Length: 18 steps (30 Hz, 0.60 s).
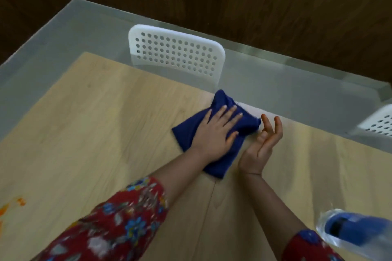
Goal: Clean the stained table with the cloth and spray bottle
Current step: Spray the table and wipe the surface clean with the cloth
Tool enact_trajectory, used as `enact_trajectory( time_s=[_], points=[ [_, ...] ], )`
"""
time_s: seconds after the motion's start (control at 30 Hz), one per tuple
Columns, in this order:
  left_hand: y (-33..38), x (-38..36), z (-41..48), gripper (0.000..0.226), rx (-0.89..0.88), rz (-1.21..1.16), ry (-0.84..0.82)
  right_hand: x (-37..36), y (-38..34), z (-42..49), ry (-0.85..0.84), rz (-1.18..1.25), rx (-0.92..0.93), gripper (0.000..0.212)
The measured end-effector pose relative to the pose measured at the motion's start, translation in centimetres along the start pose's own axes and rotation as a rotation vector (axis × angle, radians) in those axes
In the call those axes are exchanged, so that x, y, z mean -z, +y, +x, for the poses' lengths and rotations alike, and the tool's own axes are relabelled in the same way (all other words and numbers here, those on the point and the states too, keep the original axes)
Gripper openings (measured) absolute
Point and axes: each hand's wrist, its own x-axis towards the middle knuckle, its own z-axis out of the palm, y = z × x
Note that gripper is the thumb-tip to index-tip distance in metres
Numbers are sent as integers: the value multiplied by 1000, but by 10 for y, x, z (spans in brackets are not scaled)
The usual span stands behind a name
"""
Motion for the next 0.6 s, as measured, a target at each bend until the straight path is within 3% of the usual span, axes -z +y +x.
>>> enact_trajectory(
  time_s=[0.13, 0.27, 0.33, 0.5, 0.6],
  points=[
    [-33, 4, -91, 56, -16, 67, 0, 0, -2, -1, -102, -54, -1, 46],
    [-78, 20, -81, 60, 292, 79, 35, -3, -6, -5, -216, -140, 9, 46],
    [-68, 21, -54, 61, 342, 68, 51, -6, -5, -6, -267, -180, 16, 47],
    [-32, 9, -68, 56, -45, 41, -43, -5, -5, -14, -439, -341, 166, 53],
    [-79, 18, -109, 56, -36, 44, -3, -9, -11, -20, -554, -461, 270, 56]
  ],
)
